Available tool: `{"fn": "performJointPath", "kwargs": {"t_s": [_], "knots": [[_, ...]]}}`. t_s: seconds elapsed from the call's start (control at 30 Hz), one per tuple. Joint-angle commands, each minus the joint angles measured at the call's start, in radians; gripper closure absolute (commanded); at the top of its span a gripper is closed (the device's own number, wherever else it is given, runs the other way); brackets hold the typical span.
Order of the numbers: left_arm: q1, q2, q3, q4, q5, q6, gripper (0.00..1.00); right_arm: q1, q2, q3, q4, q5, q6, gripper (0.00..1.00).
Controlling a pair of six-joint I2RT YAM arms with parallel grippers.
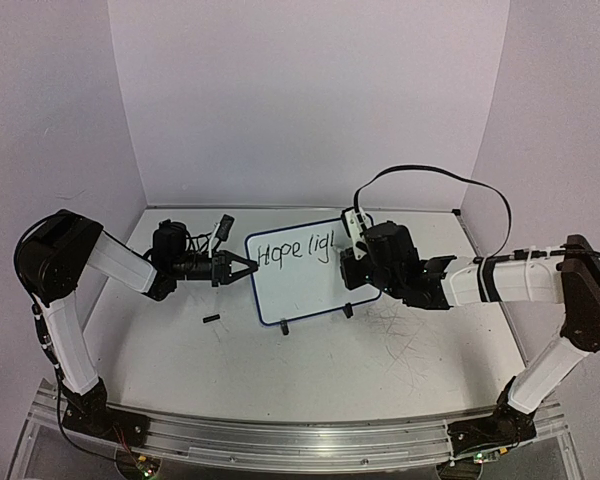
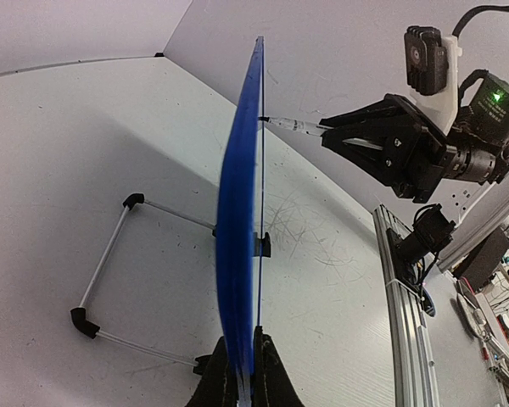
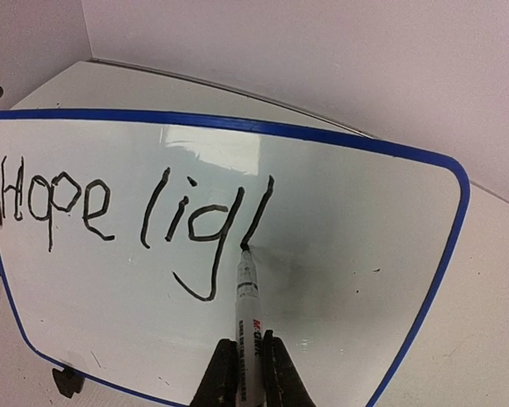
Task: Write a sentence on the whiteboard
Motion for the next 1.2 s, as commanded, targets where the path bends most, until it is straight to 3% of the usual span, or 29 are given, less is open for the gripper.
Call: {"fn": "performJointPath", "kwargs": {"t_s": [0.0, 1.17], "knots": [[-0.019, 0.005, 0.005, -0.087, -0.038, 0.083, 1.00, -0.008, 0.004, 0.029, 0.052, 0.054, -0.009, 1.00], [-0.019, 0.006, 0.008, -0.090, -0.037, 0.083, 1.00, -0.016, -0.027, 0.002, 0.011, 0.071, 0.038, 1.00]]}}
